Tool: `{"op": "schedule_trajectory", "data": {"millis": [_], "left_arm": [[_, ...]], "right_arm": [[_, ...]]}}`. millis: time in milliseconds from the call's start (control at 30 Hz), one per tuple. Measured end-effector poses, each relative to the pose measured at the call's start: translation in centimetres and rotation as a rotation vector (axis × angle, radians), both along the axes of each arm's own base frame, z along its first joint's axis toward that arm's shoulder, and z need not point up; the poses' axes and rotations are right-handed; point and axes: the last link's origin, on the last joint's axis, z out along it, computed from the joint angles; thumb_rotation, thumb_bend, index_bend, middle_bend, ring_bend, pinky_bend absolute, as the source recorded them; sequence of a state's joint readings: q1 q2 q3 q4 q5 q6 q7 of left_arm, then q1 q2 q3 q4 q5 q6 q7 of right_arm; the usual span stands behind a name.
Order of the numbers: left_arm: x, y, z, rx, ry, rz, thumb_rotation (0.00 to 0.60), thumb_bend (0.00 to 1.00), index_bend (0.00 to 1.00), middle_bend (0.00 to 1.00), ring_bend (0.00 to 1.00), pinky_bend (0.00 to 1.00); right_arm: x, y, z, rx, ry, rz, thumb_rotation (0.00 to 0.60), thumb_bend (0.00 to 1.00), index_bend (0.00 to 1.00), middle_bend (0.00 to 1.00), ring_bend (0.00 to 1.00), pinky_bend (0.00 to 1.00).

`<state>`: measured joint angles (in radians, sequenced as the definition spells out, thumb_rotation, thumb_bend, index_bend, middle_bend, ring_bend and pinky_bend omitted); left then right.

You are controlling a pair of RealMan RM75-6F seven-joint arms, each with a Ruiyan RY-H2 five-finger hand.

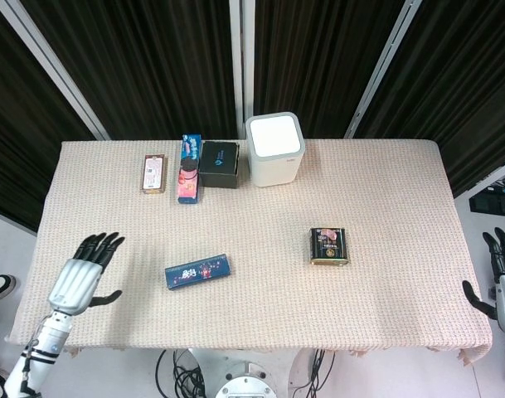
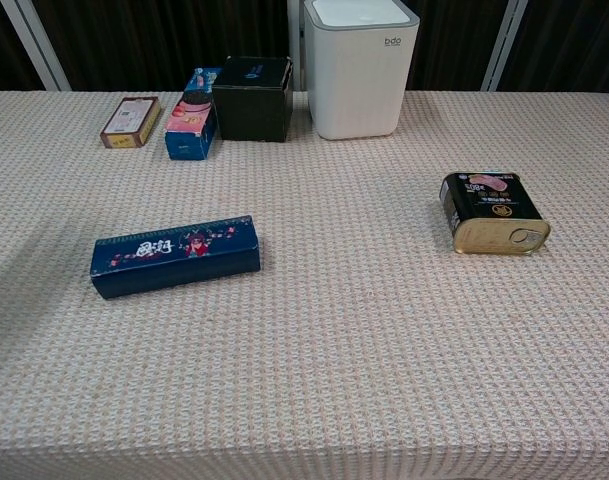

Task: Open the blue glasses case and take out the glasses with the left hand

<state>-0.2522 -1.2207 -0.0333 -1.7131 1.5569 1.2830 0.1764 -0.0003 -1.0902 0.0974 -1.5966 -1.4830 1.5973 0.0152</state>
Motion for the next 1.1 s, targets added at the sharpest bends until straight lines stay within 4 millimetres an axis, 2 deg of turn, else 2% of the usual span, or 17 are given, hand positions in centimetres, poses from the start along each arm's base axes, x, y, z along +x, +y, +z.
{"op": "schedule_trajectory", "data": {"millis": [267,400,767,1100], "left_arm": [[3.7,1.7,-4.7,-0.112,-0.024,-0.051,0.6,0.18,0.08,0.08,0.01,0.13],[5.1,2.6,-6.2,-0.133,-0.026,-0.061,0.6,0.18,0.08,0.1,0.03,0.15],[6.9,4.0,-8.3,-0.194,-0.053,-0.03,0.6,0.21,0.1,0.18,0.1,0.2],[7.3,4.1,-9.2,-0.223,-0.074,0.002,0.6,0.26,0.14,0.22,0.14,0.24]], "right_arm": [[-0.1,-0.1,0.5,-0.006,-0.001,-0.003,0.6,0.24,0.0,0.0,0.0,0.0],[-0.1,-0.2,0.4,-0.001,0.002,-0.008,0.6,0.24,0.0,0.0,0.0,0.0],[-0.1,-0.5,0.1,0.004,0.003,-0.025,0.6,0.24,0.0,0.0,0.0,0.0],[-0.4,-0.5,0.0,0.008,0.003,-0.038,0.6,0.25,0.0,0.0,0.0,0.0]]}}
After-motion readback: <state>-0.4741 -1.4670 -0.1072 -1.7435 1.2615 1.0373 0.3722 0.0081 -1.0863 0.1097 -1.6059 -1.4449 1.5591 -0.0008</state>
